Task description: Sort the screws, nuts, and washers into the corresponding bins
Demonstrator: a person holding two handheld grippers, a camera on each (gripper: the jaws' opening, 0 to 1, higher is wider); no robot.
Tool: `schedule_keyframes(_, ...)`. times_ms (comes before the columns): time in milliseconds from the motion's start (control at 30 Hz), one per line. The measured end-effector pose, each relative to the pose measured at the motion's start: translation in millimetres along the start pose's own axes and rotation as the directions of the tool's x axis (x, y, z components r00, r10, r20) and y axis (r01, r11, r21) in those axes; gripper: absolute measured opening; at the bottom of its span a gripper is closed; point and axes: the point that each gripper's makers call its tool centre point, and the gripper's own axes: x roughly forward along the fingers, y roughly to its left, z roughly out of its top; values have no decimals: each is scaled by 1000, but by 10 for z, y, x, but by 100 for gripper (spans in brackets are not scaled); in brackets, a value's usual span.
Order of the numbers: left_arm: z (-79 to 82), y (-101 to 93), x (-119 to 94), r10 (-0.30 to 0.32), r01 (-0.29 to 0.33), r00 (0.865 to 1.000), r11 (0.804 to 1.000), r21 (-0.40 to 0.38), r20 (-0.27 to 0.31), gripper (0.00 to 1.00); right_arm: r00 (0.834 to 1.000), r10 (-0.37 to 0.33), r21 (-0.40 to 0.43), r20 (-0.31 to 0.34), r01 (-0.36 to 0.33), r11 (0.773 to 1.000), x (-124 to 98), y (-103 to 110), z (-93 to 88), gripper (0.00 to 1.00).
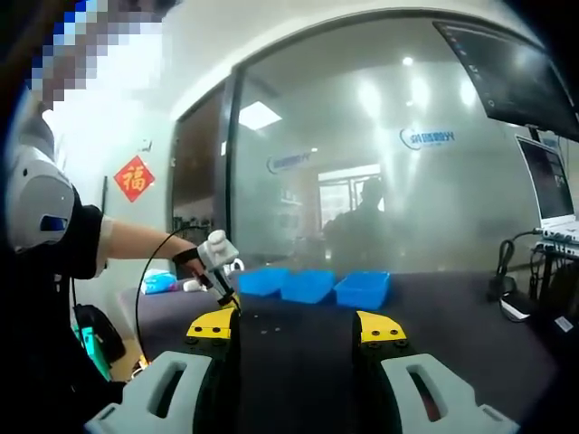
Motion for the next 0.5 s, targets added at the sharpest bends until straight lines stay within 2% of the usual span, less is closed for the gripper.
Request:
schedule_keyframes(167,9,-64,-26,-7,7,999,1000,-10,38,6,1000,-1,2,1,1,1000,-1,-1,-1,45)
schedule_keyframes(267,14,-144,-72,-24,27,996,999,-31,87,6,1000,0,3,5,0,1000,-6,7,15,45)
schedule_keyframes(400,56,-234,-164,-35,46,986,997,-63,166,6,1000,4,2,2,-4,1000,10,21,7,45)
schedule_keyframes(500,137,-306,-261,-34,57,969,995,-87,244,6,1000,13,-3,0,-13,1000,40,56,11,45)
